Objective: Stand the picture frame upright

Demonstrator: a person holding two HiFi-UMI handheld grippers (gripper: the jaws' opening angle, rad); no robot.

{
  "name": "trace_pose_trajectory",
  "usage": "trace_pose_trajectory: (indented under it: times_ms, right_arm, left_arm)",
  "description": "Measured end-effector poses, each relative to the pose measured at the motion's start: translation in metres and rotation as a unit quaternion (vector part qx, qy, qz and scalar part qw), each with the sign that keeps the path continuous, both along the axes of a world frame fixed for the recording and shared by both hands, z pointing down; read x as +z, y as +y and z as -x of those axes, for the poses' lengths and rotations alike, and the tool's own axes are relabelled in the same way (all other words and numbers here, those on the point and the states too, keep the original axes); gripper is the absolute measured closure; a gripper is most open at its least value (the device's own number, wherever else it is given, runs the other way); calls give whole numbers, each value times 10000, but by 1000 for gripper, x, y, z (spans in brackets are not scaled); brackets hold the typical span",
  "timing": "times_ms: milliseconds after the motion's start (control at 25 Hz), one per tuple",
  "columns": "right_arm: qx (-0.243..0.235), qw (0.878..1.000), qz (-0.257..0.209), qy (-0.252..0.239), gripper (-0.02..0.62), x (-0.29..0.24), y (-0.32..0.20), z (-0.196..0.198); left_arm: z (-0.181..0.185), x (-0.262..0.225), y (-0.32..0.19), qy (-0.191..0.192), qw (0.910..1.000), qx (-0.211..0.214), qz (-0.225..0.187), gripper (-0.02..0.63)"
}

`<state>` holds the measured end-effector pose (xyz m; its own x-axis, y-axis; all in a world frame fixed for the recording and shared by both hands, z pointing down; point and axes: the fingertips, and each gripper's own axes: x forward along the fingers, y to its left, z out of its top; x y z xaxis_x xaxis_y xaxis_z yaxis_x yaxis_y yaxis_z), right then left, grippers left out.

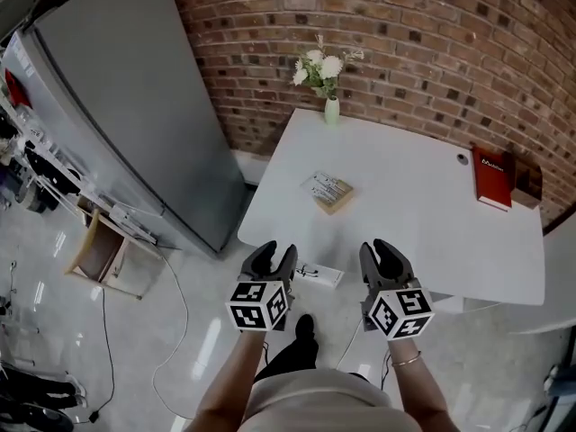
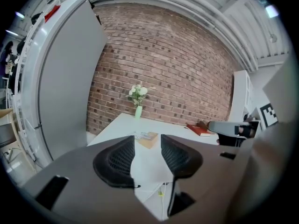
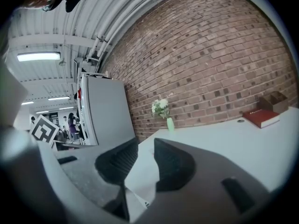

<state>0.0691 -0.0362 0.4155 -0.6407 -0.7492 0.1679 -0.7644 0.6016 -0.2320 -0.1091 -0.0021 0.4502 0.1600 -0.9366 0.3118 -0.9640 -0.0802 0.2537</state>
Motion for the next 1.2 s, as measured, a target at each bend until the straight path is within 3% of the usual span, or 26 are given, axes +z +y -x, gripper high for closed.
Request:
trace_pose_trajectory:
  times_ms: [600,1200]
  right_arm:
    - [258,9988,-176,365,506,-7,-81,54]
    - [-39,9980,26,634,506,11,-144,69]
  left_arm:
    - [64,-5,-93,-47,9996,289,-28,434]
    - [57,11,-152,298,9984,278,380,443]
